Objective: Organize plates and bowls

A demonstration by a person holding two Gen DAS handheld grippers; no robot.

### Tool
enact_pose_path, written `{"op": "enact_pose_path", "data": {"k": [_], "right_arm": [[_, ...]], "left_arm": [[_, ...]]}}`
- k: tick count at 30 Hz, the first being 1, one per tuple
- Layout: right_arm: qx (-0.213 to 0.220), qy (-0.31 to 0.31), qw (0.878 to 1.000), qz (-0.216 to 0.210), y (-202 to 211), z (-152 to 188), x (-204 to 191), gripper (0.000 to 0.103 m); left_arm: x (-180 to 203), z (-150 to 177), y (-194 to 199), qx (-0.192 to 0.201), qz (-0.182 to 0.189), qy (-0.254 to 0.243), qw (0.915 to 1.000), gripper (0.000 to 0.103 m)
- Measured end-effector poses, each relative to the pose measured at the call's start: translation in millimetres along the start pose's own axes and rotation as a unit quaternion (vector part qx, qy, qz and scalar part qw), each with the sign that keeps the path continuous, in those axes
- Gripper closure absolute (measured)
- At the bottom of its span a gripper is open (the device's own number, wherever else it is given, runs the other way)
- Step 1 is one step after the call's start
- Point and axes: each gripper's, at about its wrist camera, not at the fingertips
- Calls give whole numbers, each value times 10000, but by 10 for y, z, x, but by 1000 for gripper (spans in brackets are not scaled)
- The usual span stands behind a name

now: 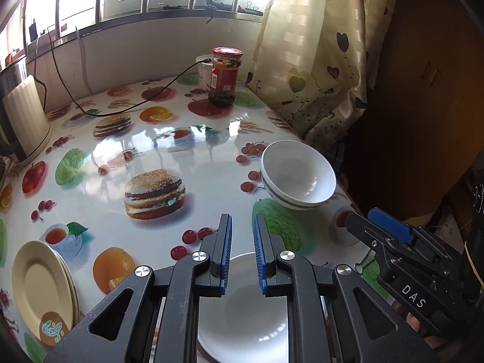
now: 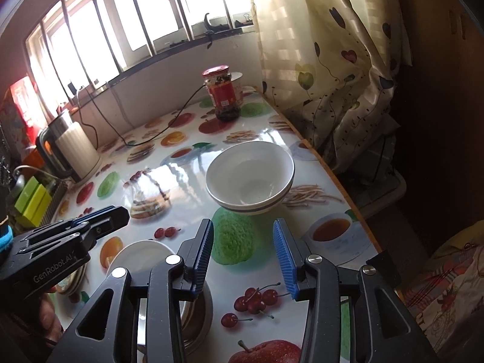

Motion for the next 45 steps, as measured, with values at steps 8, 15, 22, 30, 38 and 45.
{"op": "enact_pose_path", "data": {"k": [8,15,22,30,38,45], "right_arm": [[-3,-64,9998,184,-209,-152,237,60],[-67,-103,9997,211,-442,-265,368,60],[-234,-7,9995,205,-713,-313,428,60],[-391,30,9991,140,-921,-312,491,60],[-433,25,9990,82,-1008,-325,515,71],[-437,23,9990,-6,-1056,-354,518,86]], "left_arm": [[91,-191,-271,-94,95,21,9999,88],[172,-310,-541,-274,167,43,9995,88],[285,-346,-827,-553,3,-166,9983,88],[338,-348,-1031,-799,-119,-243,9964,88],[375,-344,-1108,-872,-124,-210,9959,88],[376,-340,-1140,-892,-123,-227,9957,88]]}}
Point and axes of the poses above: each gripper's, at about its wrist camera, not at the fingertips, and y roughly against the way its jaws point, x to its right, z to its underside, and after that the axes turned 7 degrees about x, right-handed
